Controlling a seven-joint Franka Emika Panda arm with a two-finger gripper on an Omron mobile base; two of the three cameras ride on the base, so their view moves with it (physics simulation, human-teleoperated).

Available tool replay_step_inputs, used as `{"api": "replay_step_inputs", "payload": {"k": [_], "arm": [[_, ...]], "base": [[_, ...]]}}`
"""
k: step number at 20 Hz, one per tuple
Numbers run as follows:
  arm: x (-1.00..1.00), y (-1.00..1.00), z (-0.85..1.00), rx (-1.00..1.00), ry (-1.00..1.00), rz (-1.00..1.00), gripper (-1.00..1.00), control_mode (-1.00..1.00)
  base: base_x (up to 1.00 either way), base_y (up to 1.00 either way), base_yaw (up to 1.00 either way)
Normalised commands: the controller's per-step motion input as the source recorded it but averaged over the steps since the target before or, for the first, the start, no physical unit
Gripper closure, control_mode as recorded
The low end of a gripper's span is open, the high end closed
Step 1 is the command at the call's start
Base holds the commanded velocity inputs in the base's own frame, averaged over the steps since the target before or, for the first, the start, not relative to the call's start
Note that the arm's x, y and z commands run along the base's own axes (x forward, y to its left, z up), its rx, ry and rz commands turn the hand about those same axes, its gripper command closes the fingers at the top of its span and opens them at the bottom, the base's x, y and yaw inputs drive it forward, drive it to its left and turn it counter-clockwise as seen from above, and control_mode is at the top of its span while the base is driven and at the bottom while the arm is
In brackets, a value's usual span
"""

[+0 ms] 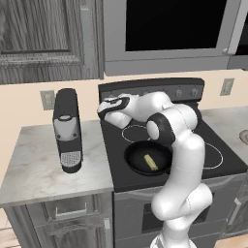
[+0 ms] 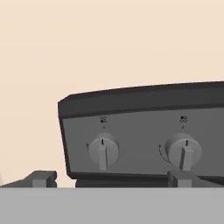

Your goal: Pick up the butter stick and place it in the pan. Then turn on the burner for the pan.

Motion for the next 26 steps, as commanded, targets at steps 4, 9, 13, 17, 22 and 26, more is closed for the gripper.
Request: {"api": "replay_step_inputs", "payload": {"k": [4,9,13,17,22,26], "arm": [[0.08,0.00,-0.04,0.00,0.00,0.00,-1.00,-1.00],[0.07,0.00,-0.03,0.00,0.00,0.00,-1.00,-1.00],[0.08,0.00,-0.03,0.00,0.00,0.00,-1.00,-1.00],[0.05,0.00,-0.04,0.00,0.00,0.00,-1.00,-1.00],[0.06,0.00,-0.05,0.00,0.00,0.00,-1.00,-1.00],[0.07,0.00,-0.05,0.00,0.00,0.00,-1.00,-1.00]], "base": [[0.00,0.00,0.00],[0.00,0.00,0.00],[0.00,0.00,0.00],[0.00,0.00,0.00],[0.00,0.00,0.00],[0.00,0.00,0.00]]}}
